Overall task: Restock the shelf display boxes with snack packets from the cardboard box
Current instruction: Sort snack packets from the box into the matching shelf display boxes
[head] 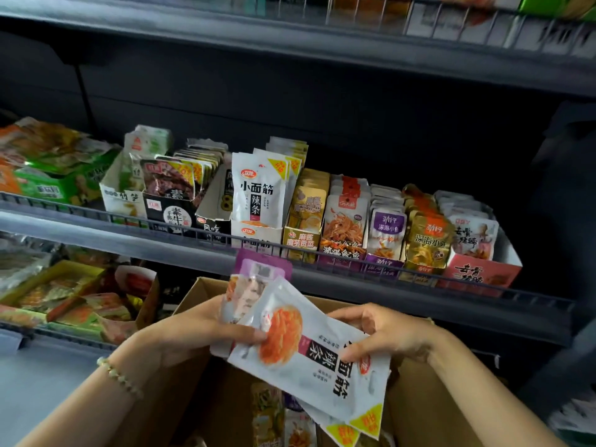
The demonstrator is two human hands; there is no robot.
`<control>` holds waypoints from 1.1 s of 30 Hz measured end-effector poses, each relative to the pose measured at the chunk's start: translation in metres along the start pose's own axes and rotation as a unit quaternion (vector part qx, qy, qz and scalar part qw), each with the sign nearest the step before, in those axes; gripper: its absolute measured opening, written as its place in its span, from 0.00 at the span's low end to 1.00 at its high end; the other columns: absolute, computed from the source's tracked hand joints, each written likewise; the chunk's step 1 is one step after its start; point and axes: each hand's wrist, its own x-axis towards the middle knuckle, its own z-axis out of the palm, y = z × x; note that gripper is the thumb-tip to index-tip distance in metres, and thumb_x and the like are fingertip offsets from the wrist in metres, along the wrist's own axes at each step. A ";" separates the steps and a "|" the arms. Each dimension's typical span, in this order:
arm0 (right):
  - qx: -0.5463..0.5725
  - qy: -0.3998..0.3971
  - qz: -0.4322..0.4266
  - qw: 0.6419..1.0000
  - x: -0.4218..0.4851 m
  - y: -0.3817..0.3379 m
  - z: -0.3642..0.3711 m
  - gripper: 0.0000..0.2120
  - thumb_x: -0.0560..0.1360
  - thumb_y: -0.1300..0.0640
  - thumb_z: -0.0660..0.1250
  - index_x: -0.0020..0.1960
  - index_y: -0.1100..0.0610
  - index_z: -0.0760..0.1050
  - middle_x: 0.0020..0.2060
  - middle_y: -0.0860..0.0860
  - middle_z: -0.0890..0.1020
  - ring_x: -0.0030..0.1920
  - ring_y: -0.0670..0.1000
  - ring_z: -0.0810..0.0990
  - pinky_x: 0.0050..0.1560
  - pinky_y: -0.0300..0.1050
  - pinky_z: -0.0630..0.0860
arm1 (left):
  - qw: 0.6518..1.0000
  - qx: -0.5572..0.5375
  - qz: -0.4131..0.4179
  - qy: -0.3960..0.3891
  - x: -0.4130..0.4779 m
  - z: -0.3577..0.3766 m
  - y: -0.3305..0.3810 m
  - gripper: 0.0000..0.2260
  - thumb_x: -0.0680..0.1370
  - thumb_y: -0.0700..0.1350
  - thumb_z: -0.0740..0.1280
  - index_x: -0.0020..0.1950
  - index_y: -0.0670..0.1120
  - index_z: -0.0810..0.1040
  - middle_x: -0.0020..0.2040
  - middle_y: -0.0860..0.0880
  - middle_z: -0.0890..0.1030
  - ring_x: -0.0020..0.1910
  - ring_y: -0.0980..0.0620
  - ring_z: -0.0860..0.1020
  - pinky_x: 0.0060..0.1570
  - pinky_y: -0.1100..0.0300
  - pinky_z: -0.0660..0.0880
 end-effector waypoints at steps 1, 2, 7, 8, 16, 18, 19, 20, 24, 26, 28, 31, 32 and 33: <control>-0.012 -0.004 -0.002 1.000 0.003 -0.005 -0.001 0.23 0.73 0.66 0.70 0.66 0.52 0.74 0.55 0.54 0.83 0.53 0.54 0.84 0.47 0.45 0.81 | 1.000 0.007 -0.008 0.007 -0.001 0.000 0.003 0.25 0.61 0.44 0.78 0.56 0.43 0.77 0.50 0.43 0.85 0.49 0.47 0.84 0.47 0.58 0.80; -0.017 -0.004 -0.005 1.000 0.006 -0.009 -0.002 0.23 0.73 0.66 0.70 0.66 0.52 0.73 0.56 0.54 0.83 0.53 0.54 0.84 0.47 0.45 0.81 | 1.000 0.004 -0.011 0.020 -0.001 -0.002 0.004 0.28 0.59 0.47 0.80 0.55 0.43 0.77 0.49 0.43 0.85 0.47 0.47 0.84 0.45 0.59 0.81; 0.076 0.162 -0.073 0.981 0.018 -0.019 -0.009 0.22 0.68 0.61 0.73 0.61 0.52 0.76 0.51 0.56 0.84 0.48 0.54 0.84 0.46 0.50 0.81 | 0.987 -0.074 0.057 0.130 0.001 -0.010 0.007 0.44 0.43 0.54 0.85 0.56 0.42 0.77 0.49 0.41 0.85 0.45 0.44 0.85 0.38 0.59 0.81; 0.132 0.200 -0.090 0.967 0.021 -0.019 -0.011 0.22 0.67 0.60 0.73 0.61 0.53 0.76 0.52 0.57 0.84 0.49 0.55 0.84 0.50 0.53 0.81 | 0.981 -0.091 0.076 0.151 0.002 -0.010 0.007 0.42 0.47 0.54 0.85 0.57 0.41 0.77 0.49 0.41 0.85 0.45 0.44 0.85 0.39 0.58 0.81; 0.479 0.214 -0.122 0.843 0.047 -0.023 0.016 0.23 0.60 0.55 0.76 0.53 0.59 0.77 0.44 0.57 0.85 0.43 0.53 0.85 0.41 0.45 0.83 | 0.899 -0.230 0.222 0.298 0.022 0.005 0.004 0.21 0.69 0.46 0.70 0.62 0.45 0.77 0.54 0.46 0.84 0.53 0.48 0.83 0.52 0.55 0.80; 0.514 0.200 -0.126 0.825 0.055 -0.027 0.027 0.17 0.64 0.56 0.72 0.52 0.59 0.78 0.43 0.56 0.85 0.44 0.53 0.85 0.43 0.46 0.83 | 0.889 -0.248 0.234 0.306 0.028 0.014 0.005 0.20 0.70 0.47 0.69 0.61 0.46 0.77 0.54 0.47 0.84 0.52 0.49 0.83 0.51 0.57 0.81; 0.520 0.190 -0.129 0.823 0.059 -0.029 0.033 0.15 0.65 0.56 0.71 0.51 0.58 0.78 0.44 0.55 0.84 0.46 0.53 0.84 0.47 0.47 0.82 | 0.889 -0.247 0.236 0.304 0.030 0.019 0.005 0.18 0.70 0.47 0.69 0.60 0.46 0.78 0.53 0.48 0.85 0.51 0.50 0.83 0.50 0.57 0.81; 0.519 0.181 -0.135 0.824 0.062 -0.032 0.038 0.14 0.66 0.57 0.69 0.51 0.57 0.77 0.44 0.55 0.84 0.48 0.52 0.82 0.51 0.48 0.79 | 0.892 -0.242 0.235 0.300 0.032 0.025 0.005 0.18 0.70 0.47 0.69 0.59 0.46 0.78 0.53 0.47 0.85 0.51 0.49 0.83 0.50 0.57 0.81; 0.449 0.154 -0.174 0.863 0.062 -0.040 0.047 0.18 0.66 0.67 0.69 0.53 0.54 0.77 0.52 0.55 0.82 0.55 0.53 0.80 0.60 0.51 0.75 | 0.889 -0.249 0.237 0.304 0.035 0.036 0.006 0.18 0.73 0.47 0.67 0.61 0.44 0.77 0.54 0.44 0.84 0.53 0.45 0.83 0.54 0.48 0.79; 0.401 0.126 -0.174 0.891 0.056 -0.036 0.045 0.28 0.68 0.79 0.61 0.58 0.53 0.75 0.56 0.56 0.81 0.57 0.55 0.81 0.62 0.54 0.74 | 0.876 -0.259 0.241 0.328 0.037 0.034 0.006 0.17 0.76 0.45 0.66 0.63 0.44 0.76 0.54 0.45 0.84 0.53 0.45 0.83 0.53 0.49 0.80; 0.369 0.089 -0.186 0.906 0.054 -0.032 0.047 0.31 0.70 0.79 0.61 0.65 0.52 0.72 0.59 0.55 0.80 0.60 0.54 0.80 0.62 0.53 0.75 | 0.867 -0.259 0.243 0.350 0.039 0.031 0.006 0.15 0.78 0.44 0.65 0.64 0.44 0.75 0.55 0.45 0.84 0.53 0.46 0.83 0.54 0.49 0.79; 0.399 0.117 -0.189 0.890 0.066 -0.035 0.051 0.38 0.58 0.61 0.83 0.65 0.53 0.72 0.60 0.55 0.80 0.60 0.54 0.80 0.59 0.49 0.78 | 0.882 -0.238 0.234 0.333 0.041 0.032 0.004 0.13 0.78 0.45 0.65 0.62 0.45 0.76 0.54 0.46 0.84 0.52 0.47 0.83 0.50 0.53 0.81; 0.418 0.150 -0.182 0.877 0.071 -0.036 0.051 0.42 0.52 0.55 0.85 0.63 0.53 0.74 0.59 0.55 0.81 0.59 0.54 0.80 0.56 0.49 0.79 | 0.893 -0.225 0.231 0.315 0.041 0.033 0.003 0.13 0.77 0.45 0.65 0.61 0.45 0.77 0.53 0.46 0.84 0.51 0.47 0.83 0.47 0.56 0.81; 0.441 0.175 -0.177 0.862 0.076 -0.036 0.051 0.44 0.49 0.53 0.85 0.63 0.53 0.74 0.58 0.55 0.82 0.58 0.54 0.81 0.54 0.48 0.80 | 0.903 -0.211 0.226 0.298 0.041 0.033 0.001 0.12 0.77 0.45 0.65 0.60 0.45 0.77 0.52 0.46 0.85 0.50 0.48 0.84 0.45 0.58 0.82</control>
